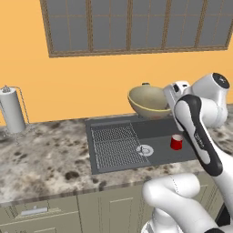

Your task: Pick the mug and place it in the sink. Pick the bowl and place it in the open cabinet and then close the cabinet.

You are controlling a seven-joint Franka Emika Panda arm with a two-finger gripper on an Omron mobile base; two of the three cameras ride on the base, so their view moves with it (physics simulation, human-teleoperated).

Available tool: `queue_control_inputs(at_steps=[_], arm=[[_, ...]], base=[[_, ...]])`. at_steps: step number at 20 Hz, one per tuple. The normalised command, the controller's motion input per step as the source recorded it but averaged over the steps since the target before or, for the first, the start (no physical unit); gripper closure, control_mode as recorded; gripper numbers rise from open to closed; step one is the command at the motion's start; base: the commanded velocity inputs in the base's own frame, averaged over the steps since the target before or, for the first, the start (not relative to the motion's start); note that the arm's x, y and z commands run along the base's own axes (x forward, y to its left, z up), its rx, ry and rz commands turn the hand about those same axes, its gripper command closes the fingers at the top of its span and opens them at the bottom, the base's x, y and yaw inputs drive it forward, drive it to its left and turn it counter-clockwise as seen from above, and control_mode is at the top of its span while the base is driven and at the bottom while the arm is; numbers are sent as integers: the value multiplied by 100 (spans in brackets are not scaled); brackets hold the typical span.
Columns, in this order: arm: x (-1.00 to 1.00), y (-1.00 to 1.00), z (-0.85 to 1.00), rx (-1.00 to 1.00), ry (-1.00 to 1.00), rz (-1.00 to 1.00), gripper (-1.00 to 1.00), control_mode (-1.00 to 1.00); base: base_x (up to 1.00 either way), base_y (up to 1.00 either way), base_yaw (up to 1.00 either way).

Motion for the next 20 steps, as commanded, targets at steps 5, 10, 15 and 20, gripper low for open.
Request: queue_control_inputs(at_steps=[5, 10, 15, 20], arm=[[3, 8, 0, 0, 2, 0, 100, -100], [4, 3, 0, 0, 2, 0, 100, -100], [0, 0, 0, 0, 0, 0, 100, 100], [0, 0, 0, 0, 0, 0, 100, 100]], base=[[0, 0, 0], [0, 0, 0], [0, 0, 0], [-10, 0, 0]])
